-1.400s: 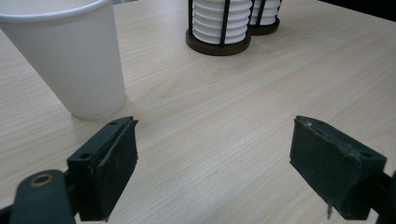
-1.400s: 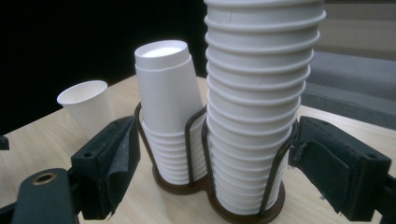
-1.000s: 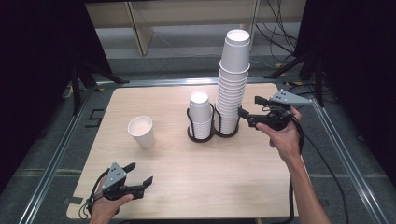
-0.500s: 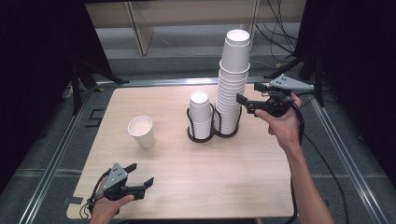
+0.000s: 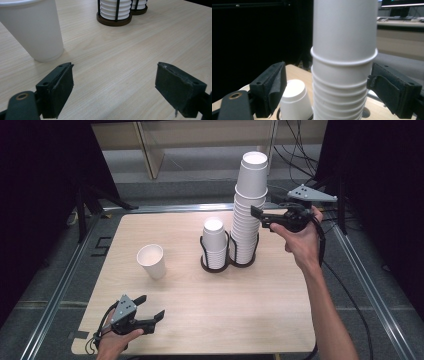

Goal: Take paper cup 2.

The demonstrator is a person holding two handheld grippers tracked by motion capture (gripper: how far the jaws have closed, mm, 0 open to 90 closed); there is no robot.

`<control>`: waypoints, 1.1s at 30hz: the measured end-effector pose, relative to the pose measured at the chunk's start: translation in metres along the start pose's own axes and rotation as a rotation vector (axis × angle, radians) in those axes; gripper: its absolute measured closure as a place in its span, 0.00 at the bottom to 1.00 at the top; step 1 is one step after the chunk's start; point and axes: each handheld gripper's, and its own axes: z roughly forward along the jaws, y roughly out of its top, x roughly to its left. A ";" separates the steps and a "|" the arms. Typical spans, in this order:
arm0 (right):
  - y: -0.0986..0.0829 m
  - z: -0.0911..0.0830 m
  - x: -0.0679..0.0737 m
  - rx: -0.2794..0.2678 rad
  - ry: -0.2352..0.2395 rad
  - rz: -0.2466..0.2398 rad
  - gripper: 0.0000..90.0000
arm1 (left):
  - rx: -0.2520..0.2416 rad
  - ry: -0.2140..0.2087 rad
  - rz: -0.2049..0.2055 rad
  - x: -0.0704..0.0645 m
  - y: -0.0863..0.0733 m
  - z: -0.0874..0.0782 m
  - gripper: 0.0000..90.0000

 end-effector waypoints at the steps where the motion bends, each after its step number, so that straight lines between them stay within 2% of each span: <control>1: 0.001 0.000 0.000 0.003 0.001 0.018 0.17 | 0.003 -0.002 0.002 0.000 0.000 0.000 0.16; 2: 0.004 0.001 -0.002 -0.001 -0.009 -0.002 0.17 | 0.006 -0.002 0.005 0.000 0.000 0.000 0.16; 4: 0.008 0.003 -0.002 0.000 -0.016 0.015 0.17 | 0.001 -0.001 0.002 -0.001 0.000 0.001 0.16; 5: 0.010 0.004 -0.004 -0.008 -0.027 -0.004 0.17 | 0.012 -0.002 0.009 0.000 0.000 0.000 0.16; 13: 0.021 0.012 -0.004 -0.008 -0.036 -0.004 0.17 | 0.023 0.005 0.015 -0.001 0.001 0.000 0.16; 17: 0.026 0.020 -0.006 0.000 -0.054 -0.025 0.17 | 0.023 0.004 0.016 -0.001 0.001 0.000 0.16; 21: 0.029 0.025 -0.008 -0.005 -0.061 -0.023 0.17 | 0.015 -0.004 0.012 0.000 0.000 0.001 0.16; 22: 0.030 0.027 -0.008 0.002 -0.054 -0.008 0.17 | 0.016 -0.003 0.012 0.000 0.000 0.000 0.16; 23: 0.031 0.028 -0.009 -0.002 -0.057 -0.022 0.17 | 0.012 -0.003 0.008 -0.001 0.000 0.001 0.16; 26: 0.033 0.032 -0.009 0.005 -0.059 -0.014 0.17 | 0.024 0.001 0.017 0.000 0.000 -0.001 0.16; 28: 0.034 0.034 -0.008 0.009 -0.053 -0.011 0.17 | 0.016 -0.003 0.007 0.000 0.000 0.000 0.16; 29: 0.035 0.036 -0.008 0.012 -0.058 -0.025 0.17 | 0.020 0.000 0.006 0.000 0.000 0.000 0.16; 32: 0.037 0.041 -0.007 0.014 -0.062 -0.021 0.16 | 0.004 -0.006 -0.001 0.000 0.000 0.000 0.16; 33: 0.038 0.042 -0.008 0.015 -0.066 -0.040 0.16 | 0.007 -0.007 0.007 0.000 0.000 0.000 0.16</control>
